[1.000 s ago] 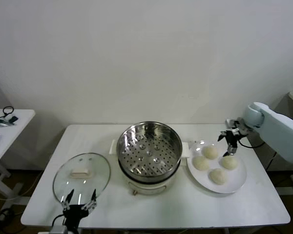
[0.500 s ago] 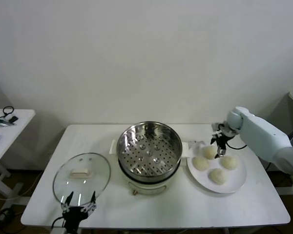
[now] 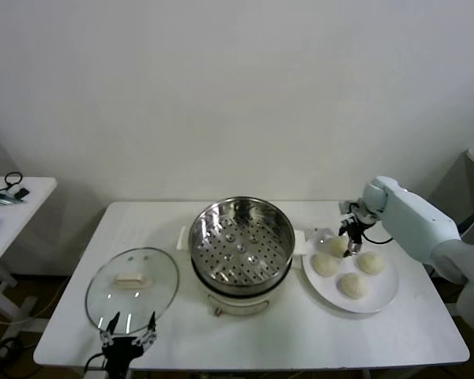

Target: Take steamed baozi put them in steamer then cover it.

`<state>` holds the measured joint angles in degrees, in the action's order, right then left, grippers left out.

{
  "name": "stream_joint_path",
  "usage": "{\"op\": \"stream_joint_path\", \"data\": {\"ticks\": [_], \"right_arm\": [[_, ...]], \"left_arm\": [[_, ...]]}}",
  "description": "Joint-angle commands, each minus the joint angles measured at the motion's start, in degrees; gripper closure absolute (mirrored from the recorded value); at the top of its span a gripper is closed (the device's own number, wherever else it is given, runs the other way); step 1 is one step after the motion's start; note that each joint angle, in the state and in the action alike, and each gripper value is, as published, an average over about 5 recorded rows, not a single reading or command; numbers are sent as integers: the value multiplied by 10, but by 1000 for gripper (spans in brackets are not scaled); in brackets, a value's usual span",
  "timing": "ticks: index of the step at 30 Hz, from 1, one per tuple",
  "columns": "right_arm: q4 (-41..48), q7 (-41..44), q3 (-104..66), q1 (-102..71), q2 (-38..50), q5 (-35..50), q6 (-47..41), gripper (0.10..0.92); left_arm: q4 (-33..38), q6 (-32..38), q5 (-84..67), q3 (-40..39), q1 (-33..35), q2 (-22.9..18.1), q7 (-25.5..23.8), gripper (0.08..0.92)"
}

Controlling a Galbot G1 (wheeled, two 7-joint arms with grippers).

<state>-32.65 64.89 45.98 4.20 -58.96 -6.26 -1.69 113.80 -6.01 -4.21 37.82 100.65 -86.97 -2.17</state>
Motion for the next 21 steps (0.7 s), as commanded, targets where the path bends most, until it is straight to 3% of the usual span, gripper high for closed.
{"op": "stream_joint_path", "data": {"ticks": [1, 11, 16, 21], "right_arm": [[-15, -1, 3, 14, 9, 17, 11, 337], [-206, 30, 221, 263, 71, 154, 118, 372], [-318, 38, 317, 422, 35, 189, 199, 372], [-433, 19, 347, 473, -23, 184, 244, 372]], "left_arm": [[0, 1, 2, -1, 1, 0, 0, 177], [0, 10, 8, -8, 7, 3, 0, 177], [4, 13, 13, -11, 11, 6, 0, 177], [6, 12, 15, -10, 11, 7, 0, 177]]}}
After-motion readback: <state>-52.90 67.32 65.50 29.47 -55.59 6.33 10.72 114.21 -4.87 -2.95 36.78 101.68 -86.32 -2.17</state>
